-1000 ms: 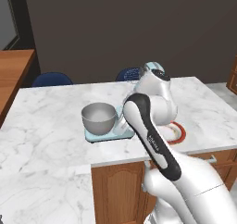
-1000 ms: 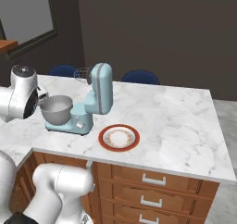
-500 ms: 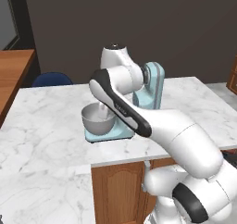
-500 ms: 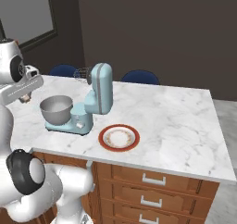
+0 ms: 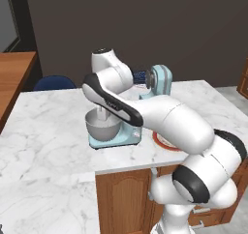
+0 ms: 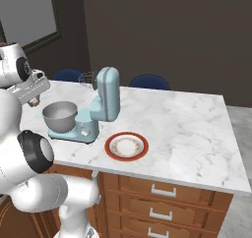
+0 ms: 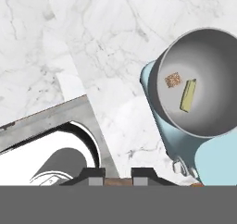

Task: Add butter and sugar cubes to the stand mixer bowl and then turn on the stand mixer to begin making frosting.

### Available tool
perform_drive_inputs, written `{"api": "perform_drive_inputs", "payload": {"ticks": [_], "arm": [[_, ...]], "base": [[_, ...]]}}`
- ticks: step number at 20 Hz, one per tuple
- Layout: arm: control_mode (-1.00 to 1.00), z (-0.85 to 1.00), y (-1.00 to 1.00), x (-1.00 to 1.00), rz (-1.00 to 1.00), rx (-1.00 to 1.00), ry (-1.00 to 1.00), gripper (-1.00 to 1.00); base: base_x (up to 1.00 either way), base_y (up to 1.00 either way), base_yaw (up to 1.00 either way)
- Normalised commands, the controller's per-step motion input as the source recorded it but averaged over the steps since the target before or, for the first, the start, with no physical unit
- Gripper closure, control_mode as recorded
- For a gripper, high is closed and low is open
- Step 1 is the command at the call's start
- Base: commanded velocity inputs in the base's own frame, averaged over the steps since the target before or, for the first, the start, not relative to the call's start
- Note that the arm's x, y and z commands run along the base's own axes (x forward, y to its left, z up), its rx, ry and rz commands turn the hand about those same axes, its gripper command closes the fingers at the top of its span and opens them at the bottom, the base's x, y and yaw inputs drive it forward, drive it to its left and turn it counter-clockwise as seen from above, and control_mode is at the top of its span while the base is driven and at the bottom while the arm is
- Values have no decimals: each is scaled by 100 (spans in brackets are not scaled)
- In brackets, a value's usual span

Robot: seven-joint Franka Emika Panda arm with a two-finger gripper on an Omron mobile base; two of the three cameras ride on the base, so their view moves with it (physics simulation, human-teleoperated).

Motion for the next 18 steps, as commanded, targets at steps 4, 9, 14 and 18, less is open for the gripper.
{"api": "perform_drive_inputs", "payload": {"ticks": [4, 9, 14, 18], "arm": [[-100, -48, 0, 39, 12, 0, -5, 100], [-100, -32, 0, 38, 11, 0, 0, 100], [-100, -28, 0, 25, 9, 0, 0, 100], [-100, -28, 0, 26, 6, 0, -1, 100]], "base": [[0, 0, 0], [0, 0, 0], [0, 0, 0], [0, 0, 0]]}}
